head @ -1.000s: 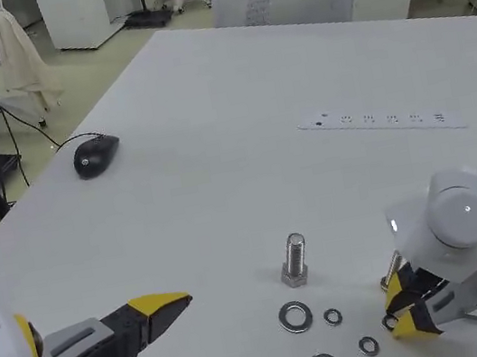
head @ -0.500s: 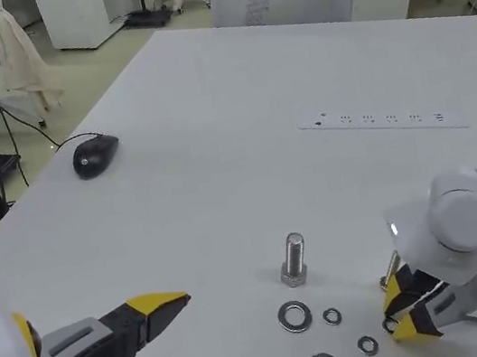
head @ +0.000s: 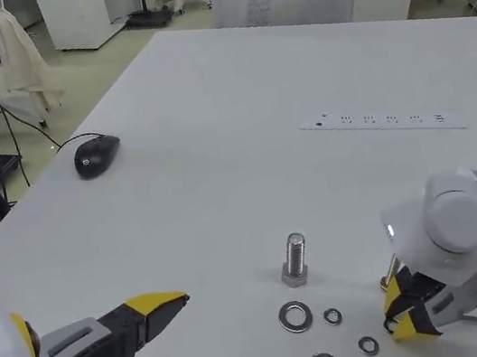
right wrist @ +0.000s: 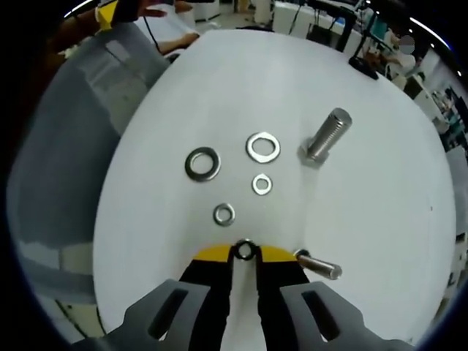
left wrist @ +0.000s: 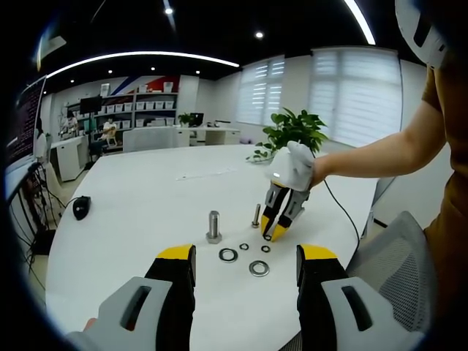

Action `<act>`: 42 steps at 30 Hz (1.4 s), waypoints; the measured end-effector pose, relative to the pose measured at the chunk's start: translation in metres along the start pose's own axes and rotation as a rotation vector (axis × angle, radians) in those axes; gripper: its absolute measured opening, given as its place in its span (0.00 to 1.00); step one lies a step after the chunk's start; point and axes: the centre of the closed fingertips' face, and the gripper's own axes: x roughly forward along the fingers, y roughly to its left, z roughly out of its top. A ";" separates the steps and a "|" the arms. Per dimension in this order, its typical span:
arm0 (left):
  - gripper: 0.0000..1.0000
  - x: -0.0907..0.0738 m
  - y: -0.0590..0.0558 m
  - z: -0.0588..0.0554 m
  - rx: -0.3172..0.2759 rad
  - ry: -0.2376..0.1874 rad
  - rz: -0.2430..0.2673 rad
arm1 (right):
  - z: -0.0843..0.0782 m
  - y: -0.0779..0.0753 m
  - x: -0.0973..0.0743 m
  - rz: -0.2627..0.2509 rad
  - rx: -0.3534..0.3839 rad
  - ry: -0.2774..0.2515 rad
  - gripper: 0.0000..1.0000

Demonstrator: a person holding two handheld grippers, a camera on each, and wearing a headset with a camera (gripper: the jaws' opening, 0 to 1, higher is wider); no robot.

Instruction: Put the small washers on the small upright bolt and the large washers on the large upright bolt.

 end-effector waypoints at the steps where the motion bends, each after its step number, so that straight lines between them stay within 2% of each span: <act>1: 0.54 0.000 0.000 0.001 0.000 -0.001 -0.001 | 0.000 0.000 0.000 0.001 0.000 0.000 0.12; 8: 0.54 -0.001 0.001 0.000 0.002 0.002 0.002 | 0.001 -0.002 -0.008 -0.007 0.009 -0.002 0.12; 16: 0.54 0.001 -0.002 0.000 0.000 -0.001 -0.006 | -0.001 -0.006 -0.027 -0.035 0.014 -0.004 0.12; 22: 0.54 0.001 -0.003 -0.001 0.003 0.002 -0.010 | -0.003 -0.022 -0.057 -0.091 0.029 -0.012 0.12; 26: 0.54 0.001 -0.003 0.000 0.005 0.000 -0.013 | 0.000 -0.035 -0.070 -0.125 0.023 -0.008 0.12; 35: 0.54 0.002 -0.002 0.003 0.010 -0.002 -0.010 | 0.011 -0.046 -0.071 -0.134 -0.004 -0.005 0.12; 42: 0.54 0.001 -0.001 0.003 0.005 -0.004 -0.006 | 0.013 -0.046 -0.066 -0.118 -0.013 0.003 0.12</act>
